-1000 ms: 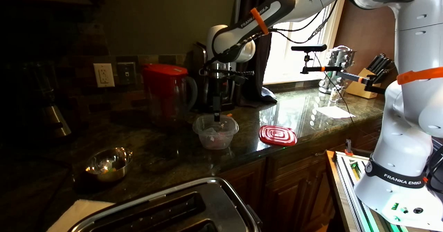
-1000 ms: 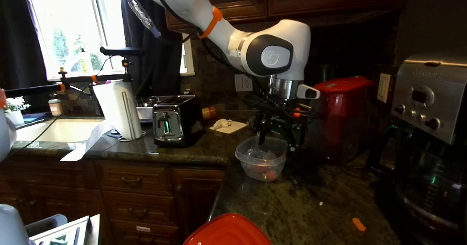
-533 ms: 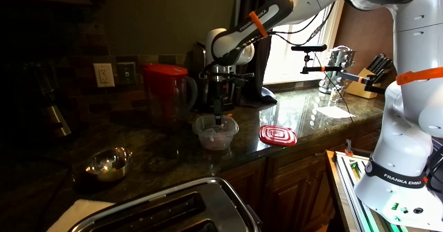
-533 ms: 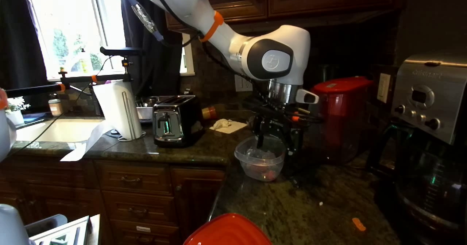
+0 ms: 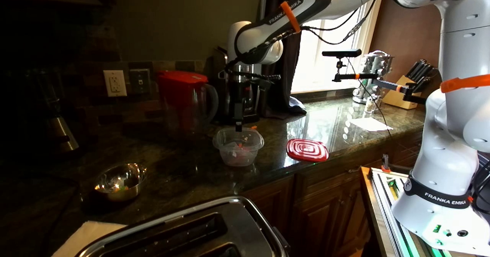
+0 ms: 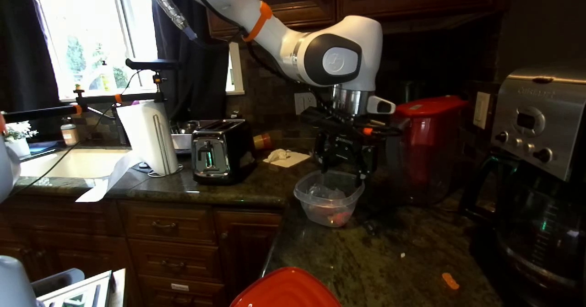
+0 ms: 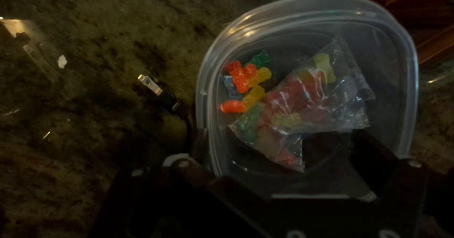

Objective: Place the two orange objects from the counter in the clear bowl.

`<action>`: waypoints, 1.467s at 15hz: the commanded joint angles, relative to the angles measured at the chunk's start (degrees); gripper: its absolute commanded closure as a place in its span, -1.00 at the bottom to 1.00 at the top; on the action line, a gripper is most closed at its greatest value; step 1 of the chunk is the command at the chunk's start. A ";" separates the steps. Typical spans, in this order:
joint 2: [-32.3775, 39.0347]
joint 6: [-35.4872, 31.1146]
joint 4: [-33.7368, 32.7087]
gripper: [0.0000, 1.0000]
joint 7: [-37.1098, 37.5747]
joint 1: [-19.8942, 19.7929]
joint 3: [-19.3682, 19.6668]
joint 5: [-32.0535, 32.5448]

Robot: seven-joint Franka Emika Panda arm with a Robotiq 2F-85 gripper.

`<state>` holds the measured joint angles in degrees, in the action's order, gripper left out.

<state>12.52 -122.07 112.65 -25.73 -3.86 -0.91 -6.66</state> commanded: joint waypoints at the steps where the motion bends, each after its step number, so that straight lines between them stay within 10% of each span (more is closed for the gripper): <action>1: -3.39 0.70 2.17 -1.00 -0.63 -0.01 -0.49 -0.58; 22: 3.88 -18.38 4.80 -1.00 6.49 -10.57 9.55 -4.82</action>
<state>12.91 -137.62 118.53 -23.82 -14.66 8.59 -11.91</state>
